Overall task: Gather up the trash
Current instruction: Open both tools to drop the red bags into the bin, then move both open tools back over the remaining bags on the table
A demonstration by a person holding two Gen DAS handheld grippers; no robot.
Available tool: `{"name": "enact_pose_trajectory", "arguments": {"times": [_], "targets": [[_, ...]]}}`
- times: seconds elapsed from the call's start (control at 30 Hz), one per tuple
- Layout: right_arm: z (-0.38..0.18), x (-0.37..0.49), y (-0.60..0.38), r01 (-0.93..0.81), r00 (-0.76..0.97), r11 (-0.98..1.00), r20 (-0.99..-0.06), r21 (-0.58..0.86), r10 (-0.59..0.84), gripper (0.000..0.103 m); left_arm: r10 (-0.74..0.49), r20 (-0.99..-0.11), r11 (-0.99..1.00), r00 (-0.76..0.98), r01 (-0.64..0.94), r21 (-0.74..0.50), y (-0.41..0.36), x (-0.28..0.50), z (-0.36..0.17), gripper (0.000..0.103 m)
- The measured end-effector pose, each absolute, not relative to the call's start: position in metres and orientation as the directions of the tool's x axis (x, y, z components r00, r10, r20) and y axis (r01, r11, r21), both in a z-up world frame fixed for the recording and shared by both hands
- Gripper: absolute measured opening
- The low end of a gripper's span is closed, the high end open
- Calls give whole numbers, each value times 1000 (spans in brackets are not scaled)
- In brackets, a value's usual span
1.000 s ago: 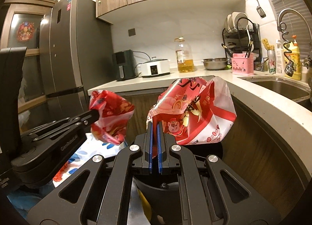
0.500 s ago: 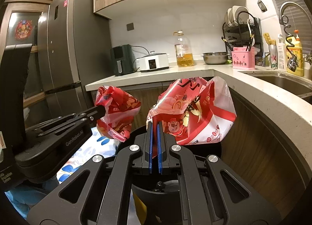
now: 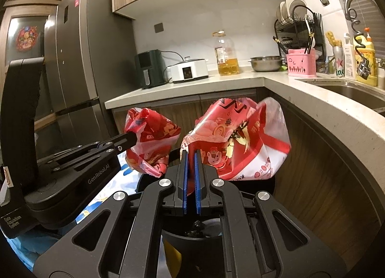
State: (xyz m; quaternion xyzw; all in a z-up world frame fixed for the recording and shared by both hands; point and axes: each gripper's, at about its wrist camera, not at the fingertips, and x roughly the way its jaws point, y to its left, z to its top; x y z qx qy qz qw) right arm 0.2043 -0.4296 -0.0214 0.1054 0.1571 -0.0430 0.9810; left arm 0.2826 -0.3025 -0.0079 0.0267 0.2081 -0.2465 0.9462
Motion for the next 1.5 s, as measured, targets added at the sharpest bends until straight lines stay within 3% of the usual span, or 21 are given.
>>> {"name": "enact_pose_trajectory", "arguments": {"times": [0.3,0.47,0.53,0.67,0.73,0.93,1.27,1.5], "targets": [[-26,203,-440,160,939,964,-334,212,-82,22,-456,-428,874,780,484,-48,-306,285,-15,7],[-26,193,-445,209,936,955,-325,210,-134,38,-464,-441,868,769,494,-51,-307,284,-19,12],[-26,190,-446,220,936,953,-322,211,-145,42,-458,-445,869,769,493,-43,-308,284,-22,27],[-27,184,-448,240,932,947,-323,212,-164,44,-444,-452,876,774,481,-36,-304,281,-25,44],[-26,181,-448,242,932,947,-323,211,-166,45,-429,-446,885,786,464,-35,-298,278,-26,60],[-24,172,-436,242,931,951,-322,191,-172,57,-337,-438,924,833,382,15,-277,260,-28,86],[-19,152,-410,240,929,956,-325,169,-176,77,-231,-429,959,873,279,51,-239,224,-26,96],[-11,133,-396,248,923,953,-341,172,-179,83,-187,-441,973,878,228,42,-208,200,-23,97]]}}
